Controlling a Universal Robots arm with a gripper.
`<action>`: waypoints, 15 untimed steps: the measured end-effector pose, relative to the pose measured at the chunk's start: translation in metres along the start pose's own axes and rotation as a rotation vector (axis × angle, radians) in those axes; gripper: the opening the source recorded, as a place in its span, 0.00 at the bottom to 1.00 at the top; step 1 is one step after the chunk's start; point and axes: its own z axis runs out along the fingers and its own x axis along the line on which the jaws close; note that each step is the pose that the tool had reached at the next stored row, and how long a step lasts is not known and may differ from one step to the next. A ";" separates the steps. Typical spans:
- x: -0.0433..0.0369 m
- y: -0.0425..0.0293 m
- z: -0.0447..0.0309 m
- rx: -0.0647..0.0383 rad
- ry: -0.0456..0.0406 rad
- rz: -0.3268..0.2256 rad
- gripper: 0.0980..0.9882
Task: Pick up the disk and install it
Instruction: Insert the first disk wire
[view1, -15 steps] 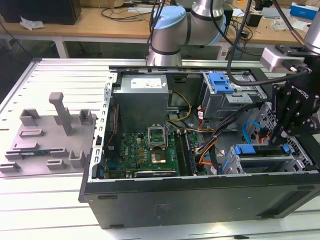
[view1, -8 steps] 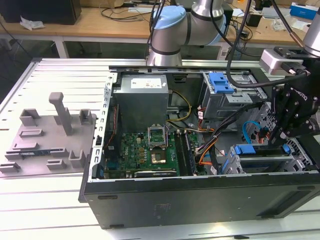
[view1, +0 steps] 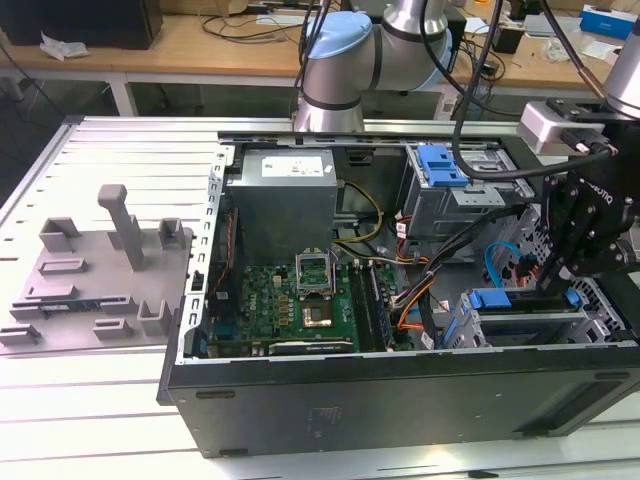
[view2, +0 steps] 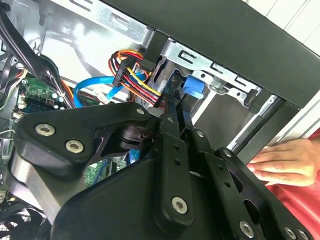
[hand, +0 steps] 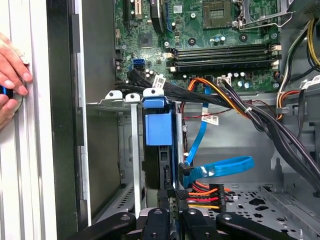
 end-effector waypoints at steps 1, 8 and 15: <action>-0.0001 0.0000 0.0008 0.000 0.0000 0.000 0.07; -0.0003 0.0000 0.0038 0.000 0.0002 0.000 0.07; 0.0002 -0.0005 0.0059 -0.010 0.0005 -0.001 0.07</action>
